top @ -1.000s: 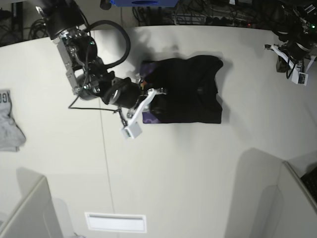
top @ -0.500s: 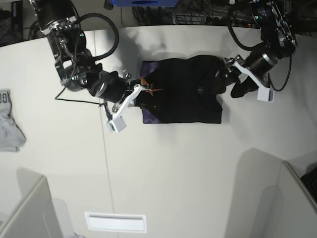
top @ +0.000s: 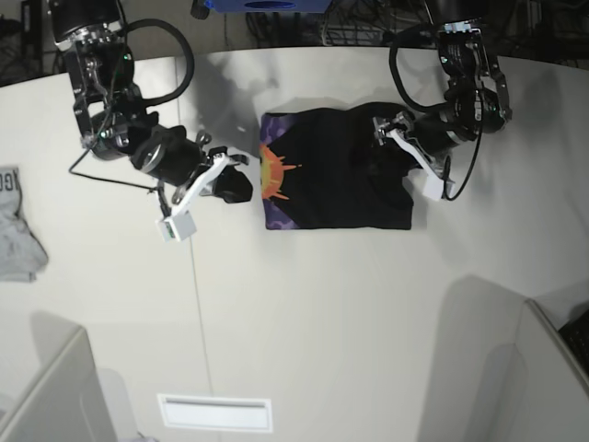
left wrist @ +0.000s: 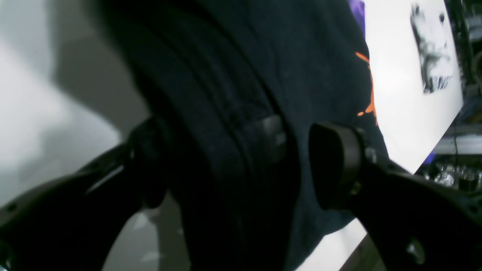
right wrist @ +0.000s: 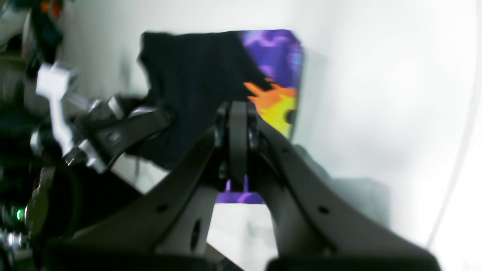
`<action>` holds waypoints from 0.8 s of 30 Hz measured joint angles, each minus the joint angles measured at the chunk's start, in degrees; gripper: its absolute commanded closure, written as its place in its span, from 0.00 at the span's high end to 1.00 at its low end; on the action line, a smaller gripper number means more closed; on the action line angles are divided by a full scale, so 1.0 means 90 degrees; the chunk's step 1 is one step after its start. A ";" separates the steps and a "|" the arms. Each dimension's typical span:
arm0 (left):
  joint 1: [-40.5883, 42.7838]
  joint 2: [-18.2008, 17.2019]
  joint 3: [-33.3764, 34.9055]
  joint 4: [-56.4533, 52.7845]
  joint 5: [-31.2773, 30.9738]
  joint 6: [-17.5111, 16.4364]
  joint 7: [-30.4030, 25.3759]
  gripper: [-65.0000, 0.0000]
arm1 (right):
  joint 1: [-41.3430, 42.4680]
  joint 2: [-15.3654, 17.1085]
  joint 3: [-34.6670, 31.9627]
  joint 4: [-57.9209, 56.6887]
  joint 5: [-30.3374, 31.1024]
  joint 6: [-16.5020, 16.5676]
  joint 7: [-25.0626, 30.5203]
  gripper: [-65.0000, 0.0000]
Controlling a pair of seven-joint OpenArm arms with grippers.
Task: Fold the T-shirt properly
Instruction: 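Grasp the bundle edges with both grippers and flip it over, then push and smooth the folded shirt square with the left gripper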
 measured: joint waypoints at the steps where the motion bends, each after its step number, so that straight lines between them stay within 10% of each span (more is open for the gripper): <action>1: -0.0017 -0.0019 0.0049 -0.0051 0.0034 -0.0002 -0.0046 0.78 | -0.0095 -0.0039 0.0124 0.0000 0.0012 0.0153 -0.0010 0.00; 10: -0.0265 -0.0046 0.0131 -0.0566 0.0510 -0.0097 -0.0117 0.00 | -0.0682 -0.0199 0.1404 -0.0002 -0.0034 0.1190 -0.0034 0.00; 24: -0.1209 -0.1015 0.3079 -0.0427 0.2271 -0.0090 -0.0508 0.00 | -0.1321 -0.0204 0.2635 -0.0002 -0.0034 0.1455 -0.0046 0.00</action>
